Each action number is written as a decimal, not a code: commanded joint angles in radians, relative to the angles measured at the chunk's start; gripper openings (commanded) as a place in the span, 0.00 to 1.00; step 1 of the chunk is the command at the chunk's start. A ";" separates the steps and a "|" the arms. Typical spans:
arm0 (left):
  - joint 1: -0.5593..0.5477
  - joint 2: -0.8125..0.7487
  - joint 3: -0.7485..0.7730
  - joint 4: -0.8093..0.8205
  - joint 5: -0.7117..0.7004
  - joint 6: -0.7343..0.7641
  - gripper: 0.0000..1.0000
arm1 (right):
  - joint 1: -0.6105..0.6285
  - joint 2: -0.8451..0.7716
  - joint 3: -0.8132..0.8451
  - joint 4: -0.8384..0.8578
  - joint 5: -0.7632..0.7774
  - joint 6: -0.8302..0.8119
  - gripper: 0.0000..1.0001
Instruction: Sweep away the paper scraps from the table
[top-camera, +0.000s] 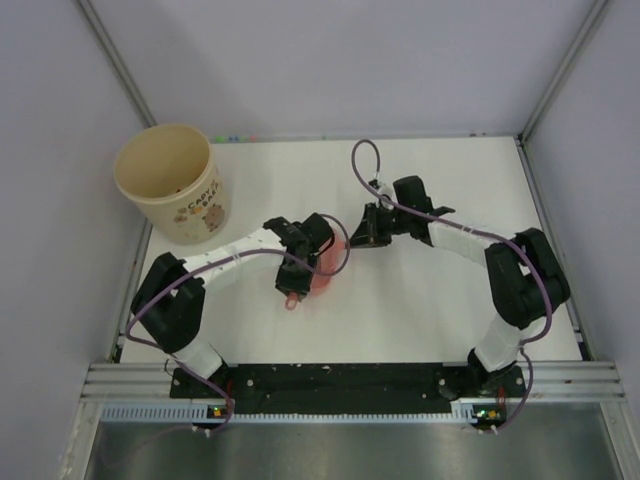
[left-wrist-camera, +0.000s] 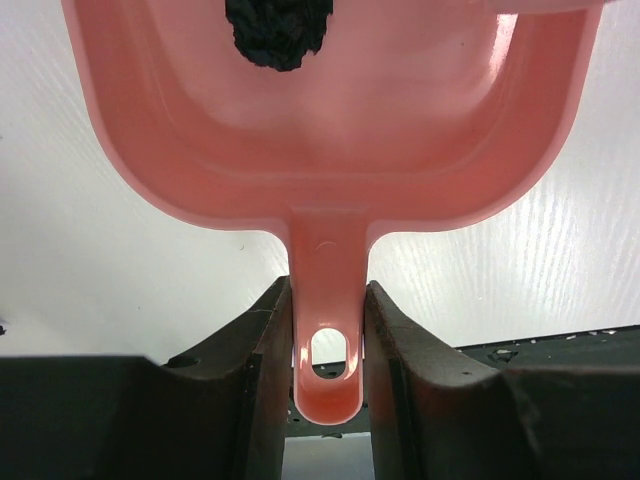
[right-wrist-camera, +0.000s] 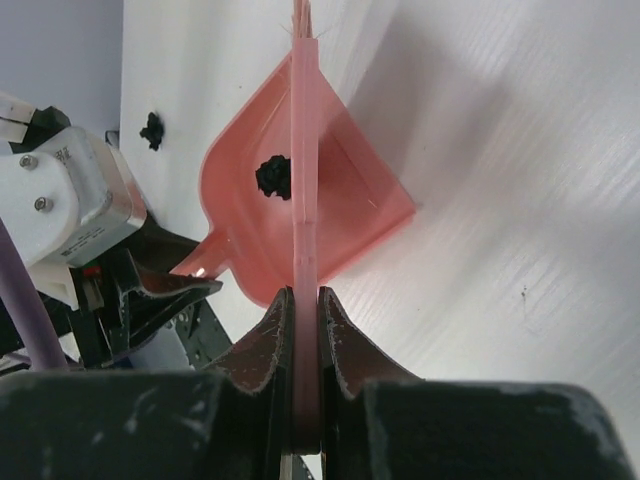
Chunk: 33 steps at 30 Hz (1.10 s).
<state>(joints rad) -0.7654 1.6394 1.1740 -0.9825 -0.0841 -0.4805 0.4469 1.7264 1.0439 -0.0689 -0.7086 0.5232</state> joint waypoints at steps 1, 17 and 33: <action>0.003 -0.087 -0.034 0.041 -0.051 -0.027 0.00 | 0.022 -0.094 -0.018 -0.034 0.000 -0.020 0.00; 0.002 -0.296 -0.067 -0.008 -0.123 -0.053 0.00 | 0.026 -0.315 0.142 -0.187 0.110 0.023 0.00; 0.003 -0.362 0.154 -0.205 -0.167 -0.061 0.00 | 0.026 -0.600 0.079 -0.279 0.386 0.135 0.00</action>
<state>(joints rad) -0.7654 1.3151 1.2251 -1.1267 -0.2111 -0.5301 0.4629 1.2156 1.1709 -0.3336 -0.4252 0.6193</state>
